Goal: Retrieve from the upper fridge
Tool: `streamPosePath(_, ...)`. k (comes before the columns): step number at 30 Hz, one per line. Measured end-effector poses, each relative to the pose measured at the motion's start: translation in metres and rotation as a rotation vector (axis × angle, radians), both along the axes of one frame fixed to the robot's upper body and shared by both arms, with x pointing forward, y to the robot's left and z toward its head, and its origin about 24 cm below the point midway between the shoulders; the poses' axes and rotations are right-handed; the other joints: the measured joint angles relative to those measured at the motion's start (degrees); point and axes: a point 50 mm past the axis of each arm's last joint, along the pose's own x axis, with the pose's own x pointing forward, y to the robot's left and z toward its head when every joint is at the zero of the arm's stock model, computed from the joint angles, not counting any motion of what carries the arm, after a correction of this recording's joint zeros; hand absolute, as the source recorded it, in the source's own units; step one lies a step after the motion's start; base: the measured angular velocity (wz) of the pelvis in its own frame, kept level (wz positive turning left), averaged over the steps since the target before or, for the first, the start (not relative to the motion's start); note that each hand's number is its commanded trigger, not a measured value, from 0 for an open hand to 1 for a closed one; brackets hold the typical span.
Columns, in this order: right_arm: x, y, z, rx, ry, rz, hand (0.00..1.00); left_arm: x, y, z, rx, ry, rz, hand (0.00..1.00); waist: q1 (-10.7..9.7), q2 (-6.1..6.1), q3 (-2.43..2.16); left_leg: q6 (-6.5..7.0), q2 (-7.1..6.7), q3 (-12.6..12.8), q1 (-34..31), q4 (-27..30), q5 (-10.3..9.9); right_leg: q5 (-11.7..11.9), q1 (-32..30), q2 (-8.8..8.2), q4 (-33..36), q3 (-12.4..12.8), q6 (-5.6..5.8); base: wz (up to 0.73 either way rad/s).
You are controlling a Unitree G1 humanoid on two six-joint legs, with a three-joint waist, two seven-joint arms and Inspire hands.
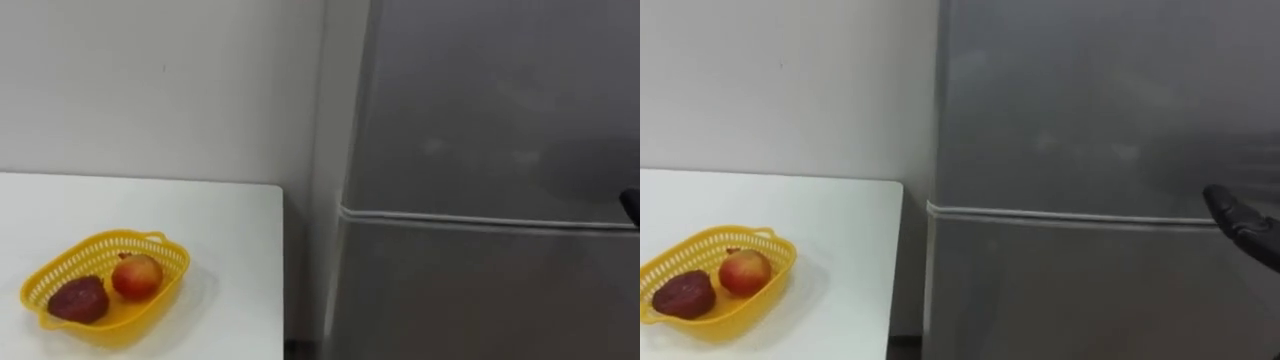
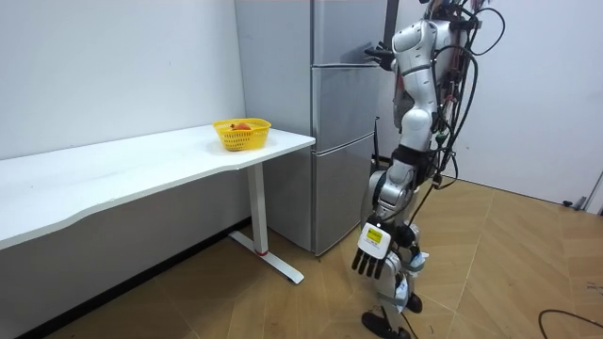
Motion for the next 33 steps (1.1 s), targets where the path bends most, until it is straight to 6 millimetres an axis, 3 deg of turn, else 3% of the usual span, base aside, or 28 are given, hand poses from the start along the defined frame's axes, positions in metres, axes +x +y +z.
streamPosePath(4,0.006,-0.001,-0.001,0.016,0.006,0.000,0.00,-0.001,0.000,0.000,-0.014,0.002,-0.002,0.00,0.0,-0.22,0.26,0.07,-0.23,-0.5,-0.3,0.2,0.4,0.3,0.0,-0.08,0.0,-0.4,-0.06,0.06)
streamPosePath(20,0.012,-0.004,-0.003,0.066,-0.001,-0.008,0.00,-0.002,0.000,-0.001,-0.031,0.029,-0.032,0.00,0.5,0.19,-0.06,0.00,-0.35,-0.8,0.1,-0.1,1.4,1.1,-0.1,-0.16,-0.1,-0.6,-0.22,0.01)
streamPosePath(26,0.011,-0.001,0.007,0.054,-0.002,-0.045,0.00,-0.001,0.002,0.000,-0.025,0.027,-0.033,0.00,-0.1,0.49,-0.22,0.16,-0.54,-0.7,0.1,-0.7,1.5,1.2,0.1,-0.19,-0.3,-0.3,-0.03,0.00)
streamPosePath(29,0.010,-0.001,0.012,0.050,-0.014,-0.057,0.00,-0.002,0.005,0.001,-0.011,0.019,-0.021,0.00,-1.3,0.73,-0.27,0.22,-0.60,-1.0,0.2,-0.8,1.5,1.2,0.4,-0.05,-0.3,0.0,0.11,0.04)
streamPosePath(33,0.001,-0.014,0.040,-0.027,-0.074,-0.115,0.00,-0.006,0.010,0.003,0.038,0.007,-0.004,0.00,-2.4,1.05,-0.31,0.23,-0.64,-1.0,0.2,-1.5,1.5,1.1,0.2,-0.07,-0.6,-0.1,0.25,0.03)
